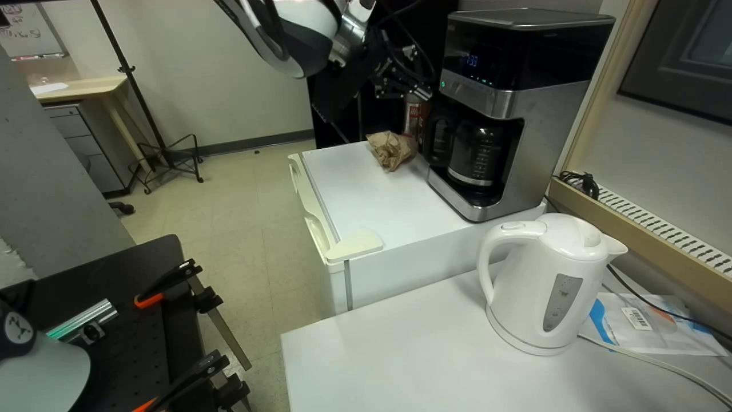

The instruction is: Press the round button on the far left of the coffee making machine

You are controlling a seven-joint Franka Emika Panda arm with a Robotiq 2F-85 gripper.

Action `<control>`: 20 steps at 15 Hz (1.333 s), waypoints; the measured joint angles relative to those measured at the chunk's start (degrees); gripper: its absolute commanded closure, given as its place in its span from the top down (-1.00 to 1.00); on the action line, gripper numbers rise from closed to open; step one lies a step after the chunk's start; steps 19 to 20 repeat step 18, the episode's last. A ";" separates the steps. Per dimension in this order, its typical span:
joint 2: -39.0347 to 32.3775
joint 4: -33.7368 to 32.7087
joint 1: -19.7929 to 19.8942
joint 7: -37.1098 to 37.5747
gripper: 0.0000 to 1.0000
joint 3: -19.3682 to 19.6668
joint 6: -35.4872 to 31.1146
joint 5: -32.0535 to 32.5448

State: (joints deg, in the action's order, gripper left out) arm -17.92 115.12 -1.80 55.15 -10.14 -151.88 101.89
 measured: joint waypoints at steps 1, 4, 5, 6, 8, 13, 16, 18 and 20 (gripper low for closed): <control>0.73 1.09 0.09 0.00 -1.00 0.00 -0.63 -0.56; 3.51 4.78 0.33 -0.76 -1.00 0.00 -1.64 -4.32; 4.52 6.02 0.38 -1.27 -1.00 0.00 -1.77 -5.77; 5.55 7.26 0.43 -1.58 -1.00 0.00 -1.90 -7.01; 7.59 9.62 0.61 -2.42 -1.00 0.00 -2.49 -9.55; 11.97 14.25 1.14 -5.25 -1.00 0.00 -4.33 -16.28; 14.03 16.23 1.44 -6.45 -1.00 0.00 -4.91 -19.16; 15.26 17.34 1.56 -6.97 -1.00 0.00 -5.09 -20.34; 15.26 17.34 1.56 -6.97 -1.00 0.00 -5.09 -20.34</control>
